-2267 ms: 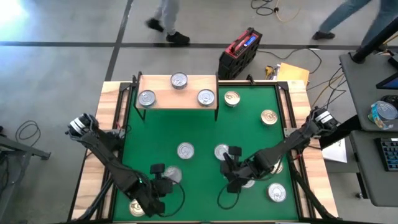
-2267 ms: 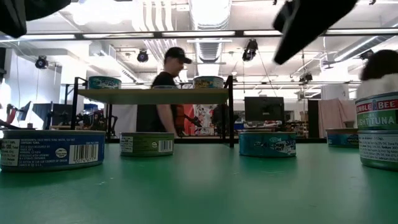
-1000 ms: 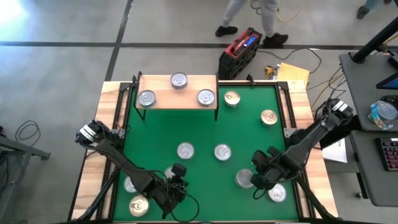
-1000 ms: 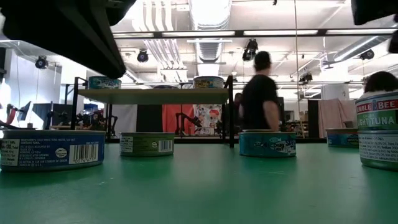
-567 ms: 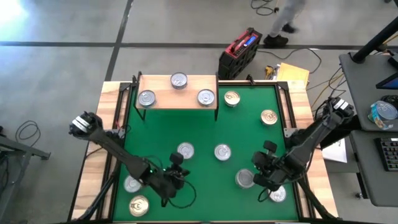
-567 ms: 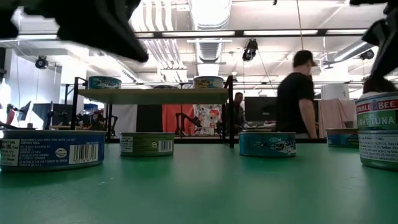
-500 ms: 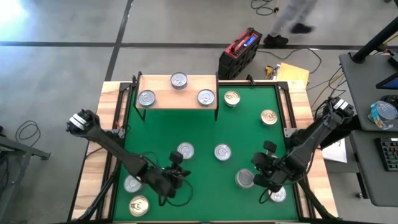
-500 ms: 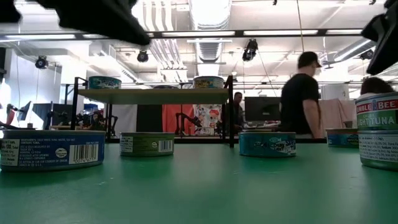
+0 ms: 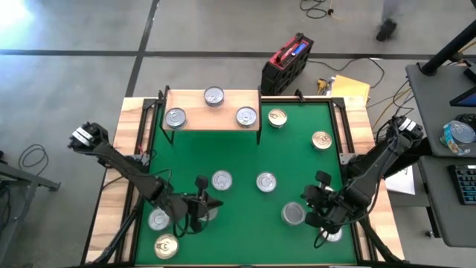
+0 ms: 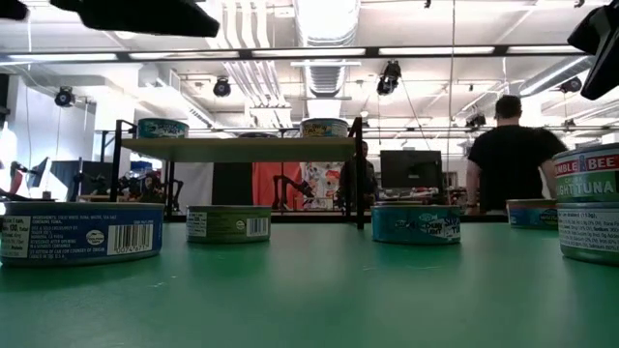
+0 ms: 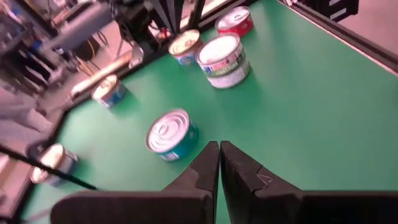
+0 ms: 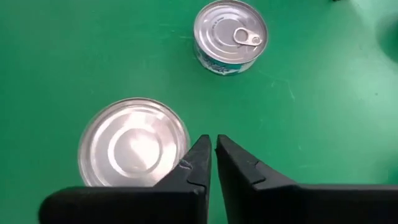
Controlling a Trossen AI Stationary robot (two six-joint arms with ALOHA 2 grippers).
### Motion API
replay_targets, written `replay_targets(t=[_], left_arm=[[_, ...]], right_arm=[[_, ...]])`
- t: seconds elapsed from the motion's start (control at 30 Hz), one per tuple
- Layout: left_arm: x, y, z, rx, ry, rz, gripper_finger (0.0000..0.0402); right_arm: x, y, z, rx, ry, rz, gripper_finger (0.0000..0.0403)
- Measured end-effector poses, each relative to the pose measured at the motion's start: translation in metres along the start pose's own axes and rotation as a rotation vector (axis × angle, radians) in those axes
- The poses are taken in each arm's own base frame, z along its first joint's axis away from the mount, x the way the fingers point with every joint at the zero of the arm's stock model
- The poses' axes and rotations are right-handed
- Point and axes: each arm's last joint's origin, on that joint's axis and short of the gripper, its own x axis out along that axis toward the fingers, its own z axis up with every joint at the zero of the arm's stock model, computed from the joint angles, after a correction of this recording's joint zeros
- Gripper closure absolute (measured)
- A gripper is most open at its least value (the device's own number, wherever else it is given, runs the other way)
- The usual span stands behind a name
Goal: Stack canned seafood by type on shelf
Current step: Put the bottom right white tuna can on the shelf
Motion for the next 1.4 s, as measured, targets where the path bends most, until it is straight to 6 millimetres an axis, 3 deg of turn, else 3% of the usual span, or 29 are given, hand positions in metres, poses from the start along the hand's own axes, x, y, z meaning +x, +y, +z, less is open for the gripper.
replay_targets(t=[0.13, 0.43, 0.6, 1.03, 1.4], left_arm=[[0.013, -0.002, -0.003, 0.078, -0.025, 0.023, 0.0401], [0.049, 0.018, -0.007, 0.111, -0.093, -0.074, 0.0401], [0.069, 0.018, 0.001, 0.128, -0.097, -0.073, 0.0401], [0.106, 0.004, 0.001, 0.179, -0.082, -0.086, 0.0401], [0.118, 0.010, -0.006, 0.168, -0.061, -0.063, 0.0401]], right_arm=[[0.000, 0.005, 0.001, 0.042, 0.015, 0.062, 0.0335], [0.000, 0.004, -0.003, 0.398, 0.144, 0.073, 0.0168], [0.000, 0.006, -0.005, 0.514, 0.201, 0.083, 0.0117], [0.000, 0.008, -0.010, 0.633, 0.233, 0.074, 0.0083], [0.013, 0.017, -0.018, 0.645, 0.237, 0.050, 0.0114]])
